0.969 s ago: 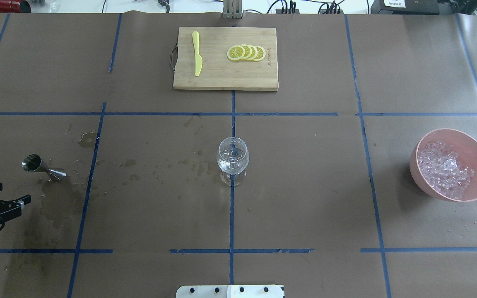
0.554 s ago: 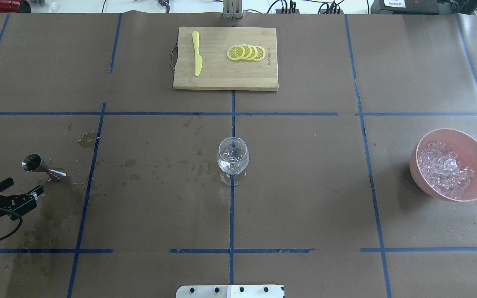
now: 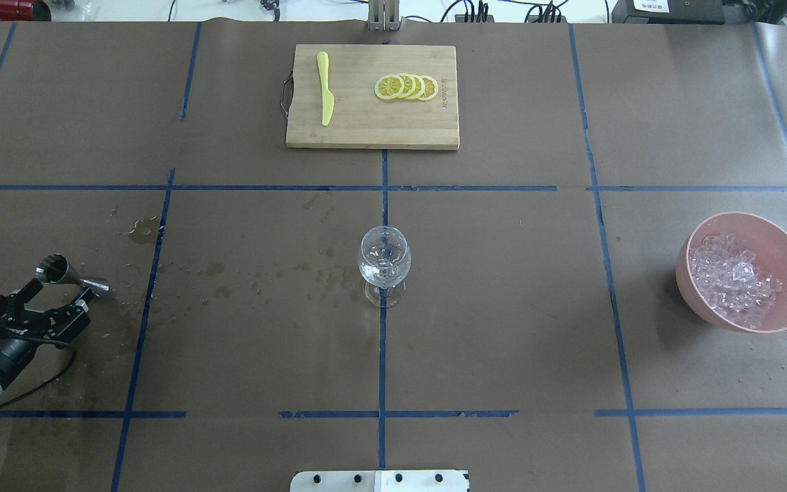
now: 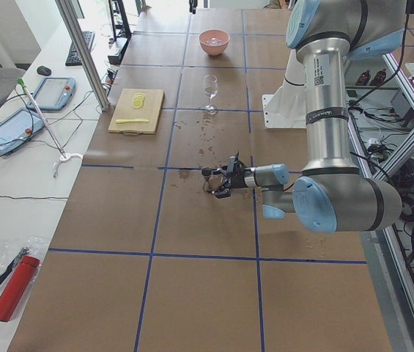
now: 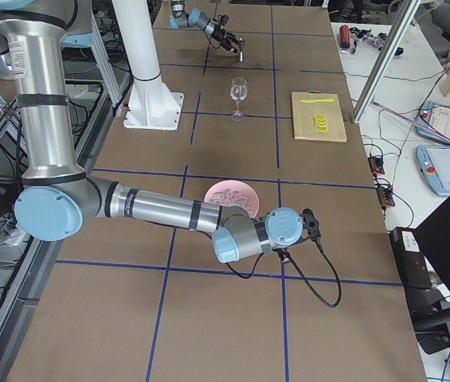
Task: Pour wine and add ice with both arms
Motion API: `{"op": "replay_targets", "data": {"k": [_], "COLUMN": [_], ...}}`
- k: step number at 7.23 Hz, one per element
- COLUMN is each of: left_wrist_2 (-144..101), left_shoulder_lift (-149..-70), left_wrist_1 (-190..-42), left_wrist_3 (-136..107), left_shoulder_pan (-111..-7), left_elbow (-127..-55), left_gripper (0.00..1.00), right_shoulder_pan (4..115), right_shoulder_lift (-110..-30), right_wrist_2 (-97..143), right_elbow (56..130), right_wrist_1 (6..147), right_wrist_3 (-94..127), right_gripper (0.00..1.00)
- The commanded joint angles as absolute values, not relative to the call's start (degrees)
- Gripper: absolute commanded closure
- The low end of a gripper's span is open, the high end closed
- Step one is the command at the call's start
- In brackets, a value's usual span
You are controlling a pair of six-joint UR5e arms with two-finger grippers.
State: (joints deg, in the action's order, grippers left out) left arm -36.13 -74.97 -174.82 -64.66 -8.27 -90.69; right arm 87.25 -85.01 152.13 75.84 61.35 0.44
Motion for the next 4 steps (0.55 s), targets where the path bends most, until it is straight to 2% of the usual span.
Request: {"op": "replay_targets", "data": {"k": [1, 2, 4], "left_wrist_2": [-30.69, -30.15, -30.15], "left_shoulder_lift": [-76.63, -78.64, -79.54], "left_wrist_1": [-174.81, -174.81, -174.81], "left_wrist_3": [-64.69, -64.51, -64.51], "left_shoulder_pan": [-8.09, -8.09, -8.09], "left_elbow": [-88.08, -86.85, -85.52], "left_gripper": [0.02, 0.11, 0.15], "right_shoulder_pan": [87.28, 87.28, 87.28], "right_shoulder_lift": [-85.43, -85.52, -85.69], "right_wrist_2": [153.01, 153.1, 153.11], "right_elbow": [75.85, 75.85, 75.94], "right_wrist_1": [61.35, 61.35, 61.26], "right_wrist_3": [0.35, 0.35, 0.35], "right_gripper": [0.0, 0.0, 0.0]}}
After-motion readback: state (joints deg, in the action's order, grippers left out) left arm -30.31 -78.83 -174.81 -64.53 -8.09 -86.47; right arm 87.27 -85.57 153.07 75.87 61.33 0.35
